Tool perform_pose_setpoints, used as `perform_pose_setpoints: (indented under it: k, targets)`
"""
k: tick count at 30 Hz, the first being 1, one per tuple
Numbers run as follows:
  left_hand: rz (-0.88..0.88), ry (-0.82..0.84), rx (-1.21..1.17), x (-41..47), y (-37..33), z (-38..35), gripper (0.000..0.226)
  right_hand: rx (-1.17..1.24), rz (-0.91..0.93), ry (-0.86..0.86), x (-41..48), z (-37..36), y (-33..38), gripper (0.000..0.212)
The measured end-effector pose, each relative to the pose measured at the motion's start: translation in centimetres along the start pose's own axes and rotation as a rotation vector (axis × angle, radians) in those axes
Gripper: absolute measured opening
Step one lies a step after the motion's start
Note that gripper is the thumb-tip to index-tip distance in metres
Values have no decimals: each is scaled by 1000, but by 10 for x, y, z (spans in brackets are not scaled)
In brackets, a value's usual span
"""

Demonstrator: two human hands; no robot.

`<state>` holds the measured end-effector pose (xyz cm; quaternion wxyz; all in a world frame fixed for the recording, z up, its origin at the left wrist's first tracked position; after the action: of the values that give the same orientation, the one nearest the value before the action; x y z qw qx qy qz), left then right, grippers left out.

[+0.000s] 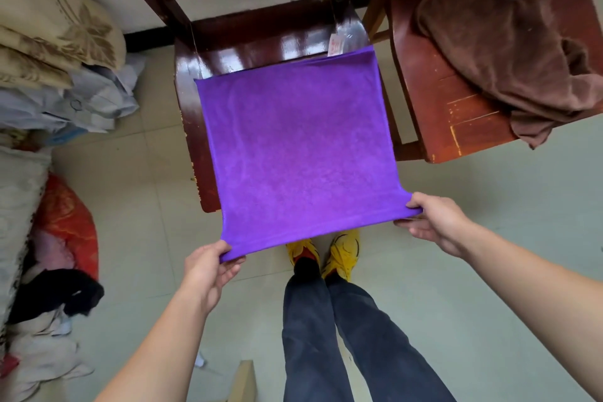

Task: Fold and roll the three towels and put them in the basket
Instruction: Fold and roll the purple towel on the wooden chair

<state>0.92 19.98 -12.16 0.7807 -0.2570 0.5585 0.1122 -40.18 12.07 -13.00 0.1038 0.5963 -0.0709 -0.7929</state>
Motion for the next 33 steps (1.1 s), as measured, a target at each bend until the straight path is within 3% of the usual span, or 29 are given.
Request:
perform_pose_setpoints:
  k: [3,9,15,19,23,26,29,31,33]
  targets:
    - [-80,15,-85,-19,-33,-4,14,208,44,-36,-22,5,32,6]
    - [-163,127,-230,-39,-125,-27,4,490,113,110,-48,-5,116,13]
    - [-112,229,-274,-23,-203,-67,21,611,146,178,-37,-36,205,21]
    - [-69,233,-252,6,-233,-94,23,585,124,139,-6,-62,240,23]
    - [-141,237,-264,30,-254,-117,13,574,128,75,16,-76,254,9]
    - [-301,162,-175,33,-263,-121,24,529,192,-66,20,-75,256,10]
    - [-540,66,104,25,-264,-124,19,356,381,-244,9,-77,260,19]
    - [-565,156,263,27,-254,-141,15,217,449,-169,2,-99,261,19]
    - [-535,227,387,34,-248,-152,24,72,395,44,3,-129,253,19]
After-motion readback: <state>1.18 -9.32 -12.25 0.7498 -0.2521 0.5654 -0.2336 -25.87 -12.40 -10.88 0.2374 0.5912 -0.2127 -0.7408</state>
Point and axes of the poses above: each hand's wrist, its own x-axis towards the middle knuckle, its own z-axis out of the back of the hand, y = z × x, the point moved 7 cm from there along x, towards the middle knuckle, and after that the axes turned 5 degrees about -x, right-handed, at the moved point
